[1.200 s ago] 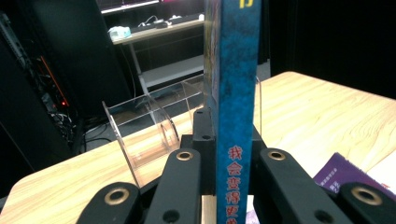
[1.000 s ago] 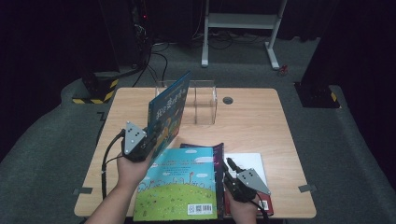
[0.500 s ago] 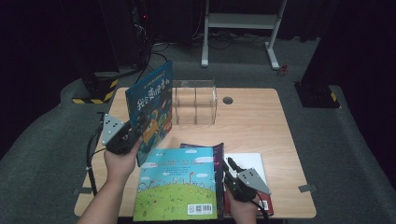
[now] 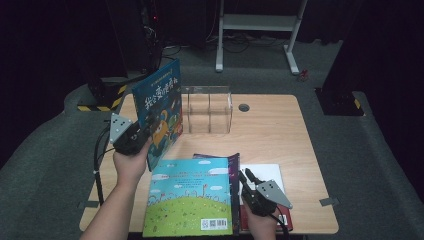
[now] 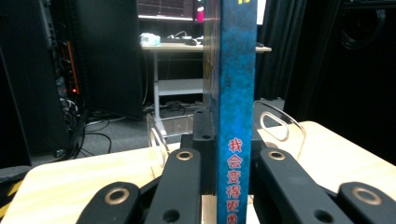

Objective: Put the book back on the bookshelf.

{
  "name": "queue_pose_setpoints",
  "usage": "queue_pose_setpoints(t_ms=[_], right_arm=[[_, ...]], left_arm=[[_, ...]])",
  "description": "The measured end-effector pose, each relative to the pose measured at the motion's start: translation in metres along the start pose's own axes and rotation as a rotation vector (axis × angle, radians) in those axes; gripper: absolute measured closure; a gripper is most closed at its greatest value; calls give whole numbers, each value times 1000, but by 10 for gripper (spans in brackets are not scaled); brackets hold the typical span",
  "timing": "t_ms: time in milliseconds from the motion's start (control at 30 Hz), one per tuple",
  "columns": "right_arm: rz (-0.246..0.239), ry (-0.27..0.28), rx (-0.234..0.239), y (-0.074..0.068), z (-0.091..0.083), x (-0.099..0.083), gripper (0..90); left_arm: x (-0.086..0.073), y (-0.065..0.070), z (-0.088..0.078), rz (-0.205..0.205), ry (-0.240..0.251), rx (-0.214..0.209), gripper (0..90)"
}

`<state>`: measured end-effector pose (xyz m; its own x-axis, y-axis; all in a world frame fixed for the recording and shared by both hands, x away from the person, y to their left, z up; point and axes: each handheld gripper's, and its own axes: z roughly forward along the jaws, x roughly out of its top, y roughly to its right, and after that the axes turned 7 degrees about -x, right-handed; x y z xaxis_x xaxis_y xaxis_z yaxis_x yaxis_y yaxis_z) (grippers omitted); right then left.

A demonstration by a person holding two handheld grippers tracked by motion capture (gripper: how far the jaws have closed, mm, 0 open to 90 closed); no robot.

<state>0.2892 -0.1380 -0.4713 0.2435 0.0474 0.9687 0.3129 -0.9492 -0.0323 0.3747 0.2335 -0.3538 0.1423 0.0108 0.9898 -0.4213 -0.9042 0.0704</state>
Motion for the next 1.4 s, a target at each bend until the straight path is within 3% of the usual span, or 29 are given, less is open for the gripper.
queue_pose_setpoints(t_ms=[633, 1400], right_arm=[[4, 8, -8, 3, -2, 1, 732], [6, 19, -19, 9, -5, 2, 741]], left_arm=[[4, -11, 35, 9, -11, 32, 832], [-8, -12, 61, -18, 59, 76, 831]])
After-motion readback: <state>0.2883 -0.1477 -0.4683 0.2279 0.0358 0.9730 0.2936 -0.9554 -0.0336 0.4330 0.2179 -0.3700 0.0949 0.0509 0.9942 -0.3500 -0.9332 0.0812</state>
